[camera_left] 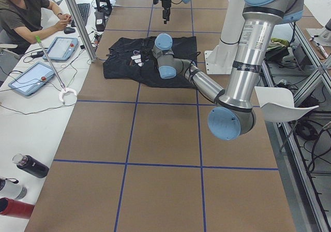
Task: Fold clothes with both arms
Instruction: 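Withdraw both grippers outward and move the right gripper toward the hem corner, then grasp the hem corner nearest the right gripper, then lower the left gripper and grasp the hem corner nearest it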
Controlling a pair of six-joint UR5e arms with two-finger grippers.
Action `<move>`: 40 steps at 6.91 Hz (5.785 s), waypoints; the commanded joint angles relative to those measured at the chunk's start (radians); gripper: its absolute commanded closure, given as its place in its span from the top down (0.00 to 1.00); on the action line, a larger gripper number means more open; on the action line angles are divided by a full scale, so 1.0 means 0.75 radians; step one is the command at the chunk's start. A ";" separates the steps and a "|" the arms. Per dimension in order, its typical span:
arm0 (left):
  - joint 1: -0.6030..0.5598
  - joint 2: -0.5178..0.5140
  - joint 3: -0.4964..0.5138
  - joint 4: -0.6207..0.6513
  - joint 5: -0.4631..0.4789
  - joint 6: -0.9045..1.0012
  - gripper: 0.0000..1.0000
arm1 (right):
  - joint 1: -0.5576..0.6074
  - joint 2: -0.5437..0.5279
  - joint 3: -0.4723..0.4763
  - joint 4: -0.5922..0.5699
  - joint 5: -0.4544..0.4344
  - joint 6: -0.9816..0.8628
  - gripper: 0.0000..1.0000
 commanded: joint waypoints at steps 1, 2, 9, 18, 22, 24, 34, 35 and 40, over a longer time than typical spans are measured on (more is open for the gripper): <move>0.002 0.106 -0.063 -0.092 -0.003 -0.005 0.99 | -0.211 -0.227 0.040 0.297 -0.115 0.085 0.99; 0.002 0.106 -0.063 -0.094 -0.001 -0.007 0.99 | -0.299 -0.293 0.040 0.376 -0.140 0.137 0.99; 0.002 0.106 -0.097 -0.096 0.009 -0.003 0.99 | -0.555 -0.297 0.012 0.409 -0.255 0.197 0.92; 0.000 0.114 -0.106 -0.094 0.011 -0.001 0.99 | -0.580 -0.281 -0.021 0.403 -0.236 0.197 0.71; 0.002 0.116 -0.104 -0.094 0.011 -0.001 0.99 | -0.580 -0.279 -0.015 0.403 -0.234 0.197 0.00; 0.002 0.116 -0.100 -0.094 0.011 -0.001 0.99 | -0.580 -0.277 -0.001 0.403 -0.232 0.197 0.00; 0.690 0.401 -0.147 -0.385 0.471 -0.502 0.99 | -0.416 -0.254 0.169 0.415 -0.087 0.293 0.00; 0.740 0.391 -0.118 -0.381 0.510 -0.526 0.99 | -0.406 -0.244 0.169 0.415 -0.087 0.293 0.00; 0.777 0.300 0.048 -0.358 0.563 -0.524 0.99 | -0.357 -0.244 0.169 0.417 -0.026 0.293 0.00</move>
